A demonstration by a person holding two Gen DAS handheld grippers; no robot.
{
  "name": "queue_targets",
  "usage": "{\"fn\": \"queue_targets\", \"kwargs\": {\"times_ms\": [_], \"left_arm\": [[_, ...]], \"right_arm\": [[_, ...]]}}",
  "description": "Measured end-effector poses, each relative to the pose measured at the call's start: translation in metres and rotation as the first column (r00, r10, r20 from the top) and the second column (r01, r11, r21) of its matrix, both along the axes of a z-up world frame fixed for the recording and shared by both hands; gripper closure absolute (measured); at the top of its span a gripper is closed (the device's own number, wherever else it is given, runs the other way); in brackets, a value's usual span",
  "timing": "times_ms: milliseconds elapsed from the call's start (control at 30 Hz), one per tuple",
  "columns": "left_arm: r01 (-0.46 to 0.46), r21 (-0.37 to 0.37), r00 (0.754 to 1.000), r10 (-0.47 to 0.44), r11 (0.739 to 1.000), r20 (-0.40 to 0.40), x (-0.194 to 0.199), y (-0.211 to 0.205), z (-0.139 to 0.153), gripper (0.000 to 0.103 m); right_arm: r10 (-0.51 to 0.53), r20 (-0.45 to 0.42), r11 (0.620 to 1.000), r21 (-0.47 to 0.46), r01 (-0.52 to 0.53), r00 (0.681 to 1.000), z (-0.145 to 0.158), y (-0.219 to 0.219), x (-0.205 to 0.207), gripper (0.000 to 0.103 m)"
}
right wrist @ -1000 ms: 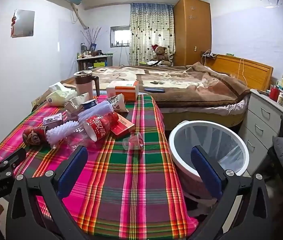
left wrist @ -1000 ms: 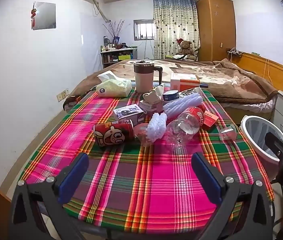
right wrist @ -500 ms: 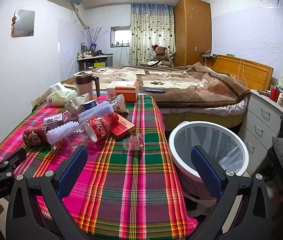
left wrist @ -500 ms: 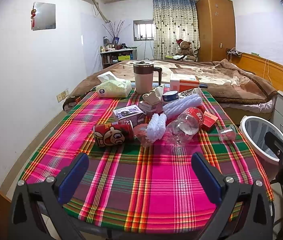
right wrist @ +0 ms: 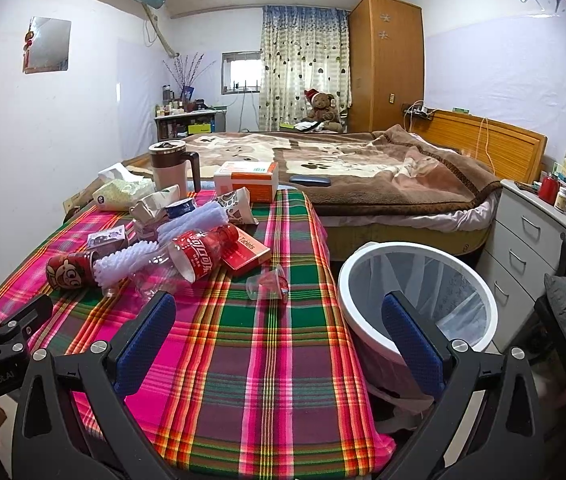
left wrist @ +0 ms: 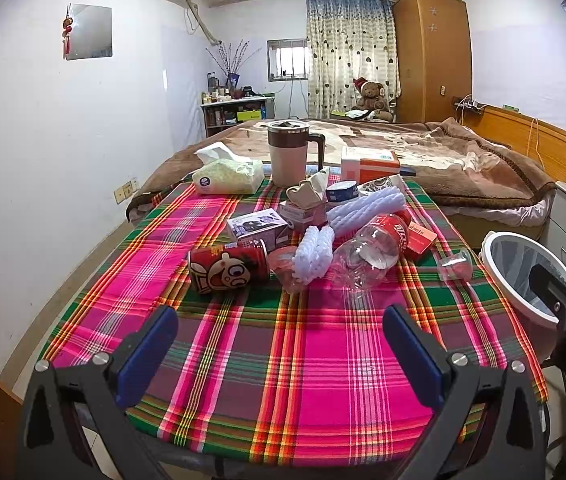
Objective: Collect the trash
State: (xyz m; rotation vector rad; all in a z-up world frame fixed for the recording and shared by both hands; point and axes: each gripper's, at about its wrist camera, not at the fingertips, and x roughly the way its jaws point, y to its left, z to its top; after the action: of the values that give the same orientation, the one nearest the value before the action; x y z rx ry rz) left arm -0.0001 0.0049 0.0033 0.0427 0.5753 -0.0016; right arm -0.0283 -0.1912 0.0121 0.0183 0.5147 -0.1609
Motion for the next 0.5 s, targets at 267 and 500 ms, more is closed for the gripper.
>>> {"fn": "queue_targets", "kwargs": {"times_ms": [267, 500], "left_arm": [[-0.002, 0.0, 1.0, 0.002, 1.0, 0.0, 0.0, 0.0018, -0.001, 0.0], [-0.003, 0.0, 1.0, 0.003, 1.0, 0.0, 0.0001, 0.0021, -0.0012, 0.0]], "right_arm": [[-0.001, 0.0, 1.0, 0.0, 0.001, 1.0, -0.0002, 0.0004, -0.0002, 0.0], [0.001, 0.002, 1.0, 0.0, -0.001, 1.0, -0.0004, 0.0005, -0.0006, 0.0]]}}
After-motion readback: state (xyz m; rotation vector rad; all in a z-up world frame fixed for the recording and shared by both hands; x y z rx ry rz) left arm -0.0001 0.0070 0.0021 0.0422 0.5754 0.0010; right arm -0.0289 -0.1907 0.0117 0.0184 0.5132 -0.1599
